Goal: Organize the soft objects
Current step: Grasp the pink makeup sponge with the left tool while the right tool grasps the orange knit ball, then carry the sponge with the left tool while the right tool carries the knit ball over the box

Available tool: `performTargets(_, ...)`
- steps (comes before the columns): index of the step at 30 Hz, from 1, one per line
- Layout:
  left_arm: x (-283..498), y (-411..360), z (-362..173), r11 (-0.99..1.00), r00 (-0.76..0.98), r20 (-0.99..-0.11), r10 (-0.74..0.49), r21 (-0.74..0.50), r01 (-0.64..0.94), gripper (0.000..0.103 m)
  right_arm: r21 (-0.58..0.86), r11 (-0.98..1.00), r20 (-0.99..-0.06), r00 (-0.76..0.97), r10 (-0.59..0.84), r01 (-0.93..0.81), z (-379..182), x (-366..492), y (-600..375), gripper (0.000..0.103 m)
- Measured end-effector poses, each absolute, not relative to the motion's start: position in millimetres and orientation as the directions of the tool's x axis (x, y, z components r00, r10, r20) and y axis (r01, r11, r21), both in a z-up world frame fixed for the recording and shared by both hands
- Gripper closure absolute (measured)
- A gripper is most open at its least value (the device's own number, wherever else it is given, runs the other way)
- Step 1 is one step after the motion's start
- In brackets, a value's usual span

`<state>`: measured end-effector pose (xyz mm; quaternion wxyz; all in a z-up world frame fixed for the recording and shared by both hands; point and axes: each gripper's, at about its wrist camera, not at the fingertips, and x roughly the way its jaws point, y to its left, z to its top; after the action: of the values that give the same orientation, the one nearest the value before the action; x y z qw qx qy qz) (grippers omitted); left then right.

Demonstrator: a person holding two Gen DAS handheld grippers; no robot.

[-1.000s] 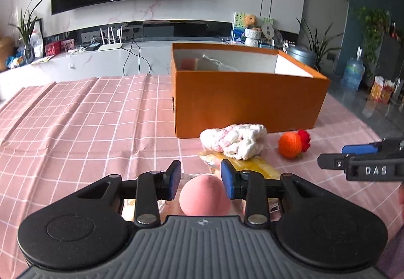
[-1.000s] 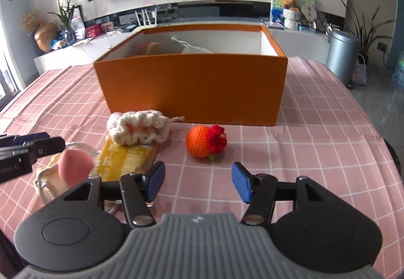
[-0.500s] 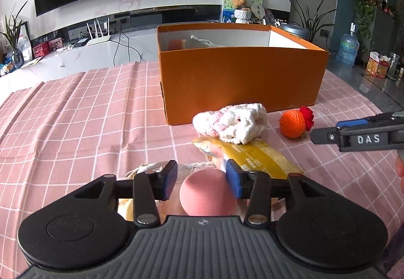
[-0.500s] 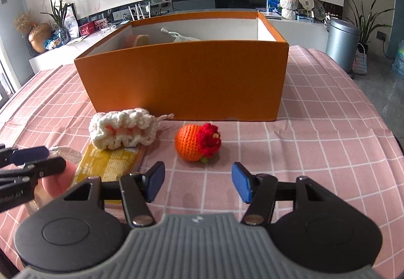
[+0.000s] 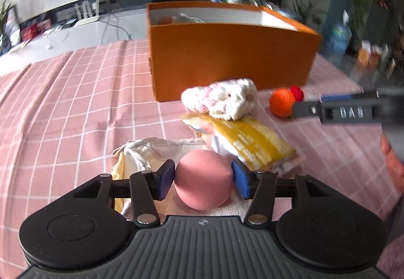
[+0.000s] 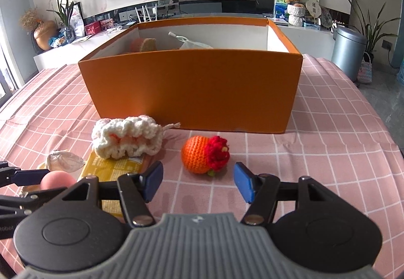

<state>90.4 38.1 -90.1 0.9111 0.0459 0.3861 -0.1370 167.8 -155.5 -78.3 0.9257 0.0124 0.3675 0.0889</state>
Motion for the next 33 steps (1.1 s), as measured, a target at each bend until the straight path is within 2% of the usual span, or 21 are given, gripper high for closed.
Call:
performTargets(2,90,38,-91,0.956,0.661,-0.716,-0.223,-0.029,0.290,0.041,0.092,0.984,-0.676,0.715,0.176,-0.155,-78,168,-156,0.041)
performTargets(3,91,39,-92,0.955,0.659,-0.715,-0.234,-0.042,0.293,0.047,0.094,0.983,-0.676,0.715,0.180,-0.159,-78,169,-156,0.041)
performTargets(7,93,45,-90,0.956,0.661,-0.704,-0.261,-0.096,0.276,0.052,0.087,0.982,-0.672,0.718,0.183,-0.169,-77,175,-154,0.041)
performTargets(13,99,54,-72,0.972,0.724,-0.651,-0.229,-0.108,0.210,0.052,0.051,0.987,-0.685,0.713,0.148,-0.155,-78,198,-151,0.042)
performTargets(16,104,54,-68,0.973,0.735,-0.641,-0.222,-0.103,0.205,0.052,0.052,0.986,-0.708,0.691,0.147,-0.157,-85,209,-149,0.045)
performTargets(20,110,53,-68,0.974,0.732,-0.644,-0.224,-0.112,0.199,0.052,0.081,0.986,-0.727,0.667,0.159,-0.147,-92,218,-151,0.045)
performTargets(23,112,52,-70,0.974,0.725,-0.652,-0.221,-0.112,0.196,0.052,0.079,0.986,-0.734,0.661,0.159,-0.149,-96,220,-149,0.052)
performTargets(33,109,53,-66,0.975,0.728,-0.648,-0.222,-0.127,0.184,0.052,0.056,0.980,-0.715,0.678,0.171,-0.189,-87,205,-153,0.055)
